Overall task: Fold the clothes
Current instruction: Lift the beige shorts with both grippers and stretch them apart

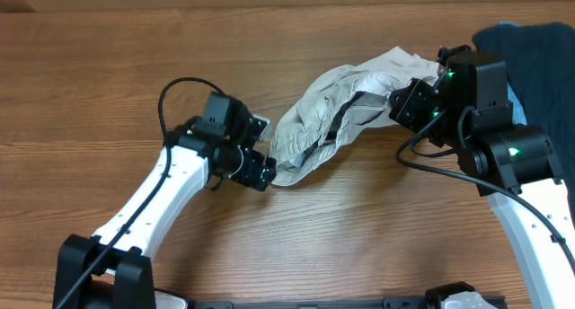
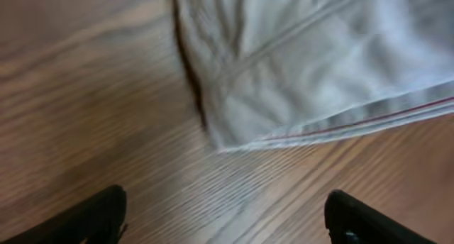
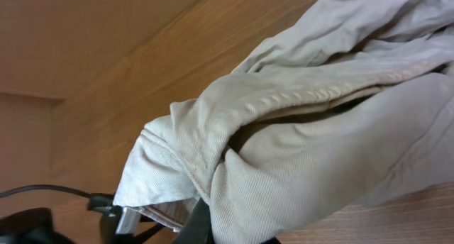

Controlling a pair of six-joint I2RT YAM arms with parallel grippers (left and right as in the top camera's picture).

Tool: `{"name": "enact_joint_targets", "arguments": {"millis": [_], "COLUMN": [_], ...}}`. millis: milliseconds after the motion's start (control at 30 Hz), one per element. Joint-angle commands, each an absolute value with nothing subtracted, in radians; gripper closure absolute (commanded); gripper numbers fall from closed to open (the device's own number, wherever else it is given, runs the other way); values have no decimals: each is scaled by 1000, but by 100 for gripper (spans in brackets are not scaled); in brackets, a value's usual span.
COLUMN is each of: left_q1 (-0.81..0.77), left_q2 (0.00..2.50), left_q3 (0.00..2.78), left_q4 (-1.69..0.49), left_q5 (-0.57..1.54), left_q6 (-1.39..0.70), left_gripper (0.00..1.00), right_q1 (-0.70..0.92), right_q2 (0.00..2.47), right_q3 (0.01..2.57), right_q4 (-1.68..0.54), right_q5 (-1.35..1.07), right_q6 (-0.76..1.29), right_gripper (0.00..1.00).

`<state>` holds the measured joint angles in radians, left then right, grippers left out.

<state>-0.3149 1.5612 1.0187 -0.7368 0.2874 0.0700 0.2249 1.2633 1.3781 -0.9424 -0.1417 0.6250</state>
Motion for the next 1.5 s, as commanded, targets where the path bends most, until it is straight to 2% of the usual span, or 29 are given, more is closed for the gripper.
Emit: {"name": "enact_joint_targets", "arguments": {"millis": [0,100,300,400,533,667,767,833,933,967,1033,1067,1100,1133,1167,1200,1233,1267,1333,1400,1433,1467], "left_q1": [-323,-326,-369,-371,-306,-158,-24,9,5,6,5,6,6,6,6,6,7,7,7,7,7,7], "left_q2": [1580,1639,1791,1796,1703,1500,1382,1338,1300,1285,1282,1281,1280,1280,1281,1281,1280,1275,1269,1277,1284,1291], "left_q3": [910,883,884,887,973,1205,1457,1628,1849,1960,2062,2109,2132,2157,2188,2210,2231,2243,2245,2245,2245,2245], "left_q4": [-621,-549,-394,-403,-557,-871,-1042,-1091,-1134,-1136,-1140,-1153,-1156,-1155,-1149,-1146,-1167,-1195,-1237,-1292,-1313,-1311], "left_q5": [239,256,289,282,133,-50,-53,-4,48,121,185,255,286,241,157,187,123,-20,-102,-232,-312,-298], "left_q6": [18,23,21,-7,-178,-117,-106,-56,-18,-2,12,39,65,55,-1,-7,-27,-94,-135,-164,-184,-178], "left_gripper": [14,20,44,96,96,96,96,96,96,96,96,96,96,96,96,96,96,96,96,96,96,96], "right_q1": [224,224,224,224,219,182,171,172,172,172,173,178,179,176,175,177,185,187,170,170,167,167], "right_q2": [1250,1250,1250,1250,1245,1187,1132,1093,1041,1024,1017,1017,1017,1015,1015,1015,1016,1015,1015,1019,1019,1019], "right_q3": [1414,1414,1414,1414,1415,1417,1417,1417,1442,1471,1513,1540,1558,1578,1604,1620,1626,1629,1639,1639,1639,1639], "right_q4": [-925,-924,-929,-937,-971,-986,-966,-891,-853,-838,-835,-831,-838,-861,-884,-874,-853,-867,-956,-965,-992,-987], "right_q5": [-137,-137,-136,-136,-67,33,24,-165,-297,-445,-540,-667,-661,-509,-286,-350,-490,-471,-130,-141,-27,-57], "right_q6": [626,626,625,625,602,569,549,344,301,193,211,199,175,216,368,373,268,216,442,382,434,434], "right_gripper": [96,96,96,96,96,96,96,96,96,96,96,96,96,96,96,96,96,96,96,96,96,96]}}
